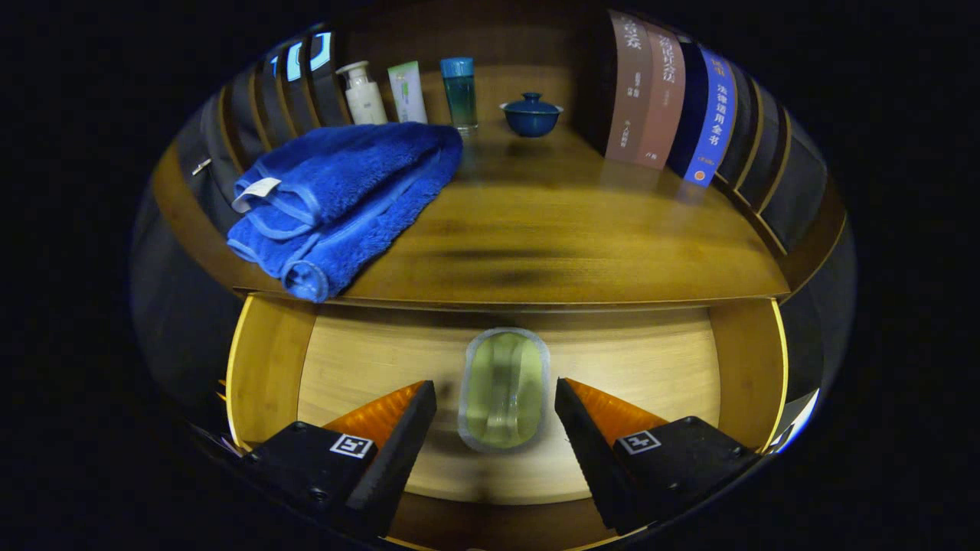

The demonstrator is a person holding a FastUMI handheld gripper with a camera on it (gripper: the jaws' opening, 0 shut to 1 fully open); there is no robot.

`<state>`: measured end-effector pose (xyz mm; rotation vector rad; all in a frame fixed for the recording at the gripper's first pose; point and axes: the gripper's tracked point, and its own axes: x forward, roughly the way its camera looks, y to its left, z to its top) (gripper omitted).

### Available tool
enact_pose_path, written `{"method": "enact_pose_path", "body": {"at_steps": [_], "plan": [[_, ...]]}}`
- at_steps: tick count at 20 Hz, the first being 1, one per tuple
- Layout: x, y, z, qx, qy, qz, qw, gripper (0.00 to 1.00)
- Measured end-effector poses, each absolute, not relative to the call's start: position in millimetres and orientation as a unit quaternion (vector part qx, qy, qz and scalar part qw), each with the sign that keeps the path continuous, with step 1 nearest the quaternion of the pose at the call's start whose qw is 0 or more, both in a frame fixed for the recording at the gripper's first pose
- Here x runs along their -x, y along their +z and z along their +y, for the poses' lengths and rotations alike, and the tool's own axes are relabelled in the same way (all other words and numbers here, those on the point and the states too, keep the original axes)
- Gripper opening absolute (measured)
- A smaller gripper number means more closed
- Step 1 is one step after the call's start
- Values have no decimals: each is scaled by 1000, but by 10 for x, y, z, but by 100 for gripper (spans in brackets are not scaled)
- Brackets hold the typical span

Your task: Pull open the drawer, take out the items inside it, and place them on the countertop above the cabinet.

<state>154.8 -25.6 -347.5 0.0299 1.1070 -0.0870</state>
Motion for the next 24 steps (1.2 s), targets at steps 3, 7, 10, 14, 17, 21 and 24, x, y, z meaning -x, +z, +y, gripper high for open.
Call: {"method": "enact_pose_path", "body": {"at_steps": [3, 7, 10, 14, 17, 21, 24], "plan": [[-1608, -3548, -310, -24, -53, 539, 840, 86], [-1613, -3700, -384, -18, -55, 557, 828, 60], [-1634, -3701, -395, -3, -54, 558, 828, 39], [-1642, -3645, -407, 5, -51, 555, 830, 15], [-1549, -3621, -360, 6, -42, 552, 832, 15], [-1338, -3274, -339, -8, -36, 514, 857, 15], [-1178, -2845, -369, -9, -39, 463, 886, 15]]}}
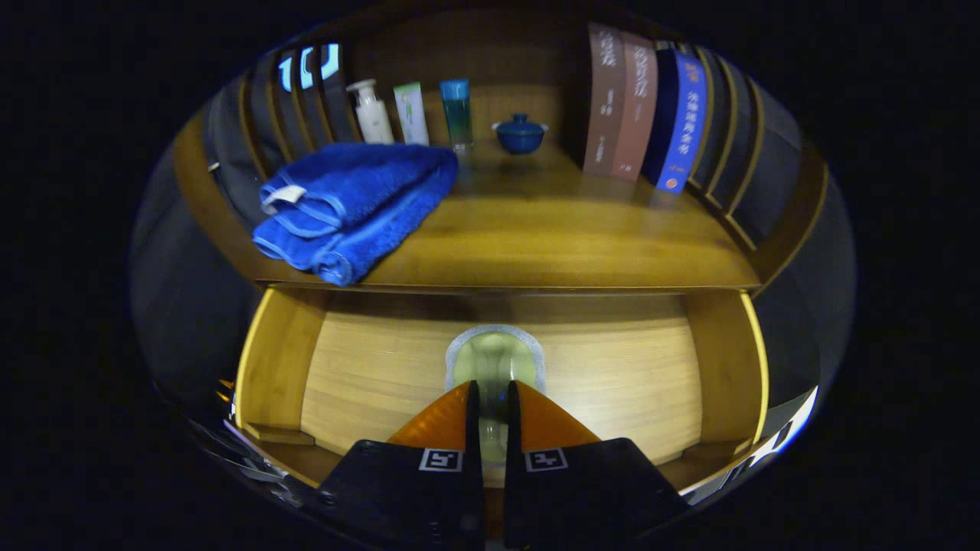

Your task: Pull open the drawer, take out the items inside it, and place them on the countertop above the cabinet.

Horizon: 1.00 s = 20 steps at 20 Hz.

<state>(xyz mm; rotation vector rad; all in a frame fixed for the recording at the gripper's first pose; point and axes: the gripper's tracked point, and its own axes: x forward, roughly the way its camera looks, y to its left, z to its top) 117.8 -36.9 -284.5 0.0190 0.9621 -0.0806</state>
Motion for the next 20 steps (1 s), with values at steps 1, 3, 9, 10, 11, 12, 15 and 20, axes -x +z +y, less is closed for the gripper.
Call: {"method": "enact_pose_path", "body": {"at_steps": [1, 3, 9, 10, 11, 12, 15, 20], "plan": [[-1146, -2701, -374, -10, -39, 445, 895, 15], [-1166, -2379, -377, -15, -37, 407, 912, 15], [-1823, -1848, -473, -36, -42, 341, 938, 15], [-1979, -1845, -476, -42, -41, 341, 938, 15], [-2122, -1871, -496, -46, -42, 345, 937, 15], [-2262, -1915, -502, -50, -40, 350, 935, 15], [-2666, -2012, -535, -53, -41, 359, 931, 15], [-3036, -2235, -603, -35, -46, 397, 916, 15]]}}
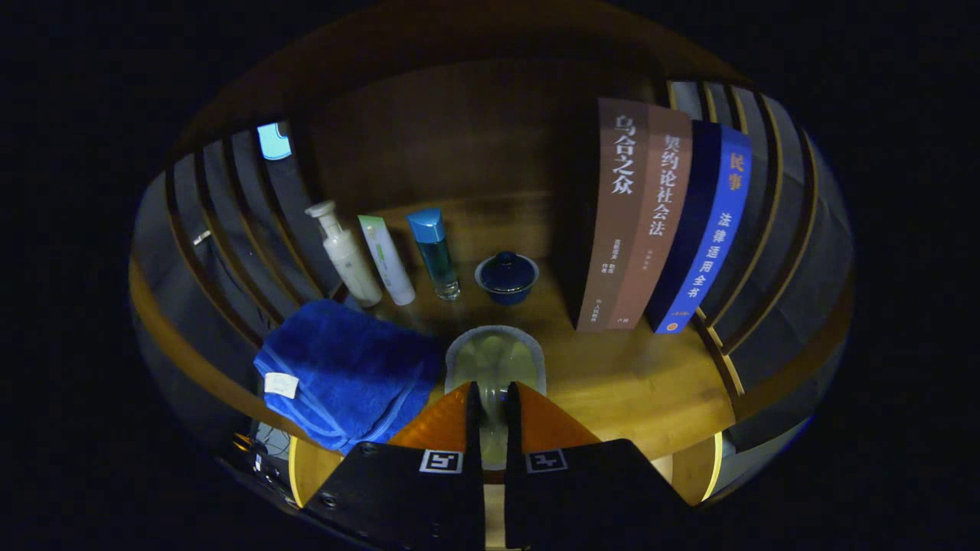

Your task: Pull open the drawer, take out the items inside it, and place them on the countertop above the cabinet.

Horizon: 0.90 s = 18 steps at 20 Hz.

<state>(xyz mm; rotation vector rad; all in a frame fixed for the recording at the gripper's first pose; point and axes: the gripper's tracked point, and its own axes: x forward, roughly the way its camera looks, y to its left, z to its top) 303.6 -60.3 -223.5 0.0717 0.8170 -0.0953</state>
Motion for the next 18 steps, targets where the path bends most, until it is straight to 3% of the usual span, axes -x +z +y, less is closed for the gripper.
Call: {"method": "enact_pose_path", "body": {"at_steps": [3, 7, 11, 13, 18], "plan": [[-3162, -2436, -622, -27, -47, 427, 903, 15], [-3259, -2459, -644, -34, -52, 420, 906, 24], [-3225, -2450, -658, -33, -54, 422, 904, 83], [-3209, -2425, -659, -30, -55, 417, 907, 100], [-3016, -2281, -571, -36, -50, 393, 917, 100]]}}
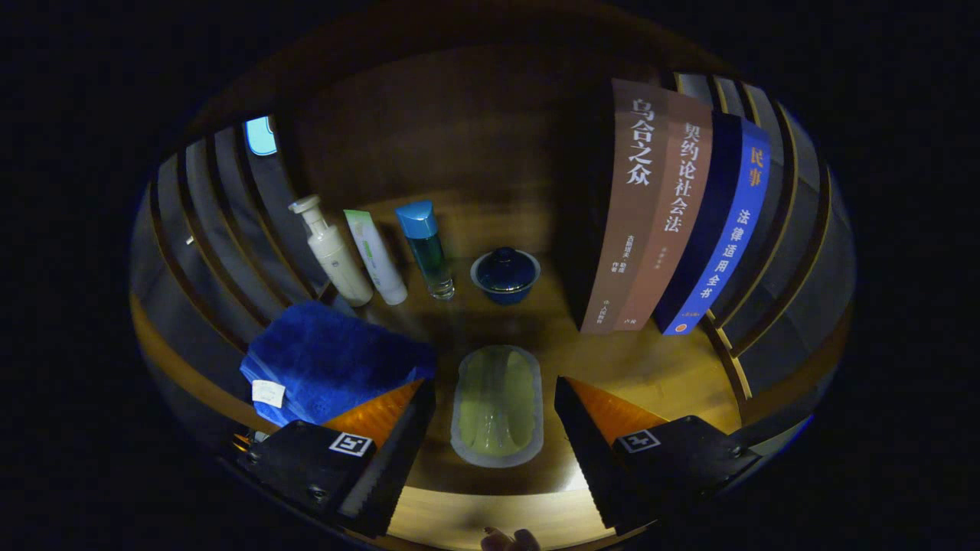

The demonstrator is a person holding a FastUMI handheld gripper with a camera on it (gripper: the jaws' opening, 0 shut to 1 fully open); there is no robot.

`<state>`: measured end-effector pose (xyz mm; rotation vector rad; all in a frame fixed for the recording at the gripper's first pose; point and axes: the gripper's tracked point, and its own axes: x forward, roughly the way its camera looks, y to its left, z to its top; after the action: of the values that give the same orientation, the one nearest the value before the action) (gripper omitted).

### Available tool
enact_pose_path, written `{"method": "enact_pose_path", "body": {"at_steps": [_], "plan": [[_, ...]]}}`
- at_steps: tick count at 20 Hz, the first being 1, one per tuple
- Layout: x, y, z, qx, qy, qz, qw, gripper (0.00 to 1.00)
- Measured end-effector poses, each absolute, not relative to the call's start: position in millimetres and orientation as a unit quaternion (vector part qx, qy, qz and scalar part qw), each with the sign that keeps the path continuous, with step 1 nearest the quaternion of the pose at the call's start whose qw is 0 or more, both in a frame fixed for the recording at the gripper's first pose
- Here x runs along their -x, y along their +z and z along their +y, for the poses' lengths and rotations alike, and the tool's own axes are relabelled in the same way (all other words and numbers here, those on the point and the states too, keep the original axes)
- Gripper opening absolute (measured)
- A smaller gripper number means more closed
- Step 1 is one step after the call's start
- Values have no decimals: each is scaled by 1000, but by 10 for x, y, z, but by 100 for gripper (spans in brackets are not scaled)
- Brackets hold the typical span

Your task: Pull open the drawer, take out the items inside it, and place them on the countertop above the cabinet.

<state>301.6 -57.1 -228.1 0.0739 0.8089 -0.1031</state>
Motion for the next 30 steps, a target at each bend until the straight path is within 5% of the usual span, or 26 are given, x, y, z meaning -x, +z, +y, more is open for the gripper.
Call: {"method": "enact_pose_path", "body": {"at_steps": [16, 21, 30], "plan": [[-536, -1429, -231, 1, -25, 165, 986, 100], [73, -1774, -190, 1, -36, 116, 993, 99], [271, -2848, -212, -9, -50, 172, 984, 100]]}}
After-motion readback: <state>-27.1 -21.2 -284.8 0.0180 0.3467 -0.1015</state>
